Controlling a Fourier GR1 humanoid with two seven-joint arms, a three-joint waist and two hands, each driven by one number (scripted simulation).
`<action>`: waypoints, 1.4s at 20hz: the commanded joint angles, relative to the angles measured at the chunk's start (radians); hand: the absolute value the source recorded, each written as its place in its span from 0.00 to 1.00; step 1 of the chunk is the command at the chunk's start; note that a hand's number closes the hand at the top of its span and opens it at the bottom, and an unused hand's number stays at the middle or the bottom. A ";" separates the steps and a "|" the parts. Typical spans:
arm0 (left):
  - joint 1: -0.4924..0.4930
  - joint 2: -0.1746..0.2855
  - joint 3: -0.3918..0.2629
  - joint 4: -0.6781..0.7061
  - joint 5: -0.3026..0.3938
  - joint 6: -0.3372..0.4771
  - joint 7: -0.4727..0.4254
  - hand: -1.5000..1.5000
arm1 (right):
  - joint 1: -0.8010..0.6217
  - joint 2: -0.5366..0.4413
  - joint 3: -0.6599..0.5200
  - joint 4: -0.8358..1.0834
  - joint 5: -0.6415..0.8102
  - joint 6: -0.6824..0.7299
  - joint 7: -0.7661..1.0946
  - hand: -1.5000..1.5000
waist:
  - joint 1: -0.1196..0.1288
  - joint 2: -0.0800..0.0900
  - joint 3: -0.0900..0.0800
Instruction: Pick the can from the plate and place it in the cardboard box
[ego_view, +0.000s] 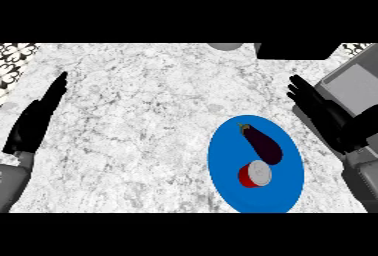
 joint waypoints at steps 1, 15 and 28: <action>0.060 -0.024 -0.003 -0.033 0.013 -0.017 -0.015 0.50 | 0.134 0.030 -0.024 -0.025 0.106 -0.073 -0.213 0.00 | -0.015 -0.006 0.005; 0.203 -0.093 -0.013 0.014 0.005 0.057 -0.086 0.50 | 0.650 0.195 -0.388 -0.162 0.270 -0.444 -1.107 0.00 | -0.146 -0.025 0.007; 0.150 -0.115 -0.045 0.002 -0.034 0.020 -0.112 0.50 | 1.330 0.415 -0.120 -0.586 0.782 -0.743 -1.005 0.00 | -0.032 -0.001 0.001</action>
